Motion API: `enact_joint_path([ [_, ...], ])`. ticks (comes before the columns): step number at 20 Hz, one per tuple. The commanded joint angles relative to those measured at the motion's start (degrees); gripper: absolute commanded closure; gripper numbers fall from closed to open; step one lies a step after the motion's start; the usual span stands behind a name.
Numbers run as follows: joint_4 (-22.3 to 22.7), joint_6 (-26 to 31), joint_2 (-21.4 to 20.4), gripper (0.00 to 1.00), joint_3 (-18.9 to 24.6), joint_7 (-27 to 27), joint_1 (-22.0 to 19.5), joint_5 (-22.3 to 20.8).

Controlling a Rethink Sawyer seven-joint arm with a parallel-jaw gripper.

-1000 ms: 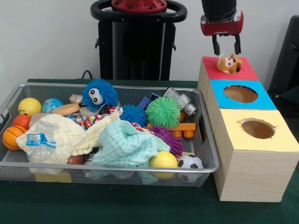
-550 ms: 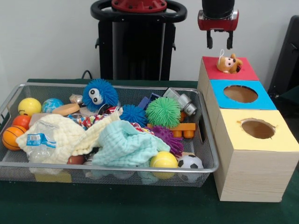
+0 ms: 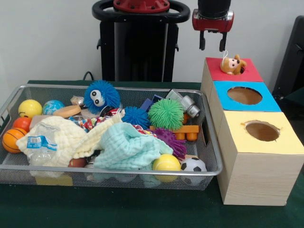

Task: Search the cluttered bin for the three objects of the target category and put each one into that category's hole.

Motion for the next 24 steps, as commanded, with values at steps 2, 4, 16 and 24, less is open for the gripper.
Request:
enact_joint_path([
  [2, -2.9, -10.0, 0.7, 0.00, 3.4, 10.6, -4.6, 2.2],
  [4, -1.9, -10.7, 0.6, 0.00, 4.8, 11.3, -5.4, 3.1],
  [16, 2.6, -17.6, 1.9, 0.00, 12.7, 15.7, -10.0, 5.3],
  [24, 3.3, -10.0, -0.2, 0.00, 12.2, 15.3, -8.7, 8.3],
])
